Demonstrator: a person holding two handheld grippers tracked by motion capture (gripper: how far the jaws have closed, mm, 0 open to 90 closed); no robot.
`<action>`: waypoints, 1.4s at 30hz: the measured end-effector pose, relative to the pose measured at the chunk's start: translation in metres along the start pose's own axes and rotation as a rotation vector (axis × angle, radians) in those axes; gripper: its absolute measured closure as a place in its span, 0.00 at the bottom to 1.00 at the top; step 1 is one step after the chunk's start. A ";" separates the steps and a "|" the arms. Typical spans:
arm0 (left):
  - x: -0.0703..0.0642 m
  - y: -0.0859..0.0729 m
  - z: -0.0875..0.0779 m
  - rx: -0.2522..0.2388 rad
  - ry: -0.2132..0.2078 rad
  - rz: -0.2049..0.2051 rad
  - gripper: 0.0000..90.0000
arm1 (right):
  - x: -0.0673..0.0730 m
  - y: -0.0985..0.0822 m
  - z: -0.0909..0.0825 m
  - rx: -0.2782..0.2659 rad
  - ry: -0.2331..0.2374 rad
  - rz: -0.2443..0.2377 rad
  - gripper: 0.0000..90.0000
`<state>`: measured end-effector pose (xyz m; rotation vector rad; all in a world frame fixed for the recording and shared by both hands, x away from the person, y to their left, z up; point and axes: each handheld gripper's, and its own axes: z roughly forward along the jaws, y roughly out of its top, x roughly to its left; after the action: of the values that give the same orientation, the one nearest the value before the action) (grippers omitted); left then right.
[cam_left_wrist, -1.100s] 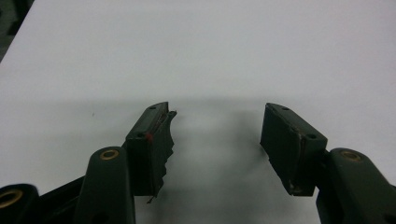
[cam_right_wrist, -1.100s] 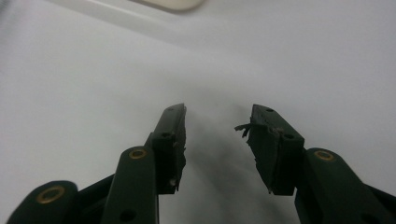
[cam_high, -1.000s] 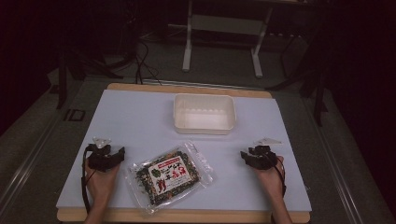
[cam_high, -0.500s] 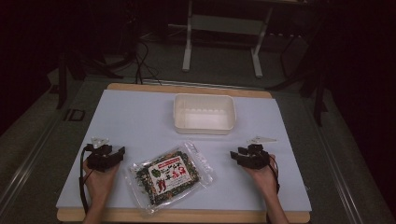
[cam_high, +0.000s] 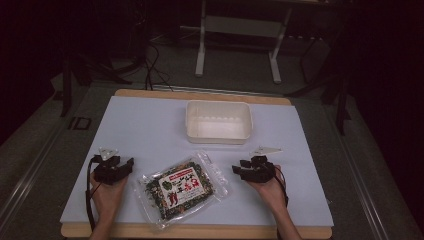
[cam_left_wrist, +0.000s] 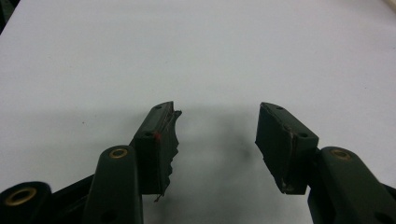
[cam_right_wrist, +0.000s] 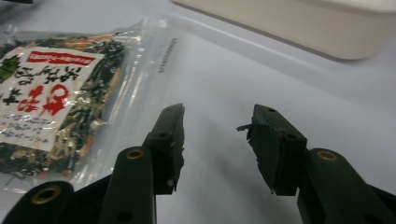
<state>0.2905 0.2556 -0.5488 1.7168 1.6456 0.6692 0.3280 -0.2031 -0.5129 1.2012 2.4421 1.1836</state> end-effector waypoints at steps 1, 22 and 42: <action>0.000 0.000 0.000 0.000 0.000 -0.001 0.53 | 0.002 0.001 0.001 0.002 0.005 -0.004 0.60; 0.000 0.000 0.000 0.004 0.004 0.005 0.51 | 0.028 0.009 0.040 0.095 0.082 -0.071 0.54; -0.001 0.000 0.001 0.006 0.008 0.013 0.51 | 0.034 0.014 0.055 0.144 0.156 -0.057 0.46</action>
<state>0.2906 0.2547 -0.5494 1.7323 1.6449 0.6790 0.3393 -0.1410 -0.5334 1.1048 2.6987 1.1431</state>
